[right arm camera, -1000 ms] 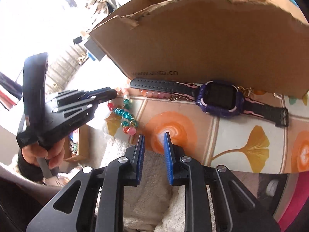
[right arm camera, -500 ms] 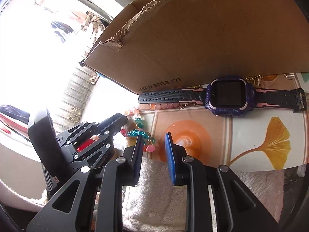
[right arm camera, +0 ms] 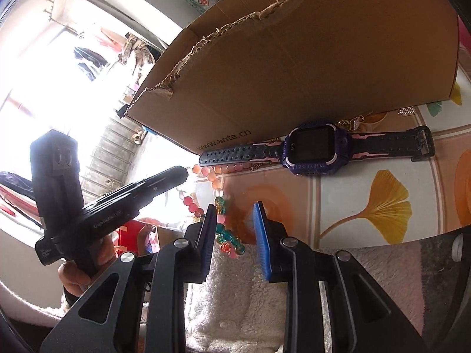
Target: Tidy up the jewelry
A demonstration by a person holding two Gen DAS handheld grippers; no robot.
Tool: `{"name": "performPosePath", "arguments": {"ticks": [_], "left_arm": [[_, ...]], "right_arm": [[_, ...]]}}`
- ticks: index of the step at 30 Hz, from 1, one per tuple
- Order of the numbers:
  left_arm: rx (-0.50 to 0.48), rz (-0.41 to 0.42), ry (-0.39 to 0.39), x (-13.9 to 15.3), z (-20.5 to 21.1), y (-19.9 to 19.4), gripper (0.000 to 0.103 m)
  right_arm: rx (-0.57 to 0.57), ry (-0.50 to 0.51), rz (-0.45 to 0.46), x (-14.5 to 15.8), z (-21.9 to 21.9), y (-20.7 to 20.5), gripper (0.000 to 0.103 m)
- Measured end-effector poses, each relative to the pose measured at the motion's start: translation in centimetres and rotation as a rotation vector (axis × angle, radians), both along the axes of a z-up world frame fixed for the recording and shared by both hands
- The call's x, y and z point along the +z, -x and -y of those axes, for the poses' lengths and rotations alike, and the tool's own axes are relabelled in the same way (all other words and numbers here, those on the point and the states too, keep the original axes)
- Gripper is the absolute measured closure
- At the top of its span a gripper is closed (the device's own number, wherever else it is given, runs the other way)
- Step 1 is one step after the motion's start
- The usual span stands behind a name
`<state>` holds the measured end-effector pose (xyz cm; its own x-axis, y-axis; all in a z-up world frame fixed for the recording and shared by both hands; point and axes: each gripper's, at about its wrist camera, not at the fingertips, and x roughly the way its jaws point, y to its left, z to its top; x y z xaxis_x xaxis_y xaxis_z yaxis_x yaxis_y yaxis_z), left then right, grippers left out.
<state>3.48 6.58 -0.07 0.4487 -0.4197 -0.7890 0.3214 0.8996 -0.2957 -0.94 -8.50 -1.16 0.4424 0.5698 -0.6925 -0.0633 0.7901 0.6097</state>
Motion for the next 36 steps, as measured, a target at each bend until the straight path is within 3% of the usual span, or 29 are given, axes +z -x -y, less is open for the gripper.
{"name": "performPosePath", "arguments": {"ticks": [3, 6, 12, 19, 21, 29, 31, 35, 36], "left_arm": [[-0.033, 0.042, 0.072, 1.7, 0.2, 0.7, 0.094], [-0.014, 0.059, 0.025, 1.2, -0.3, 0.9, 0.094], [0.084, -0.006, 0.005, -1.4, -4.0, 0.4, 0.094], [0.149, -0.061, 0.067, -2.3, -6.2, -0.3, 0.094], [0.148, -0.069, 0.070, -2.5, -6.1, -0.5, 0.094], [0.117, -0.077, 0.074, -2.4, -4.8, -1.5, 0.094], [0.111, -0.071, 0.078, -2.1, -4.5, -1.7, 0.094], [0.108, -0.071, 0.085, -2.1, -4.2, -1.9, 0.094], [0.108, -0.071, 0.090, -2.2, -4.1, -1.9, 0.094]], "right_arm": [[-0.015, -0.005, 0.004, 0.1, 0.5, 0.4, 0.077], [-0.014, 0.002, 0.015, 0.2, 0.3, 0.7, 0.077], [0.042, 0.010, 0.009, 0.0, -1.3, 0.5, 0.073], [0.126, 0.014, 0.012, 0.0, -3.8, -0.4, 0.068], [0.165, 0.018, 0.024, 0.2, -4.7, -0.5, 0.059], [0.320, 0.153, 0.087, 0.6, -9.4, -0.9, 0.055], [0.336, 0.197, 0.098, 0.4, -10.2, -1.1, 0.062], [0.355, 0.251, 0.082, -0.1, -11.0, -1.2, 0.092], [0.345, 0.237, 0.076, -0.2, -10.7, -1.2, 0.094]]}}
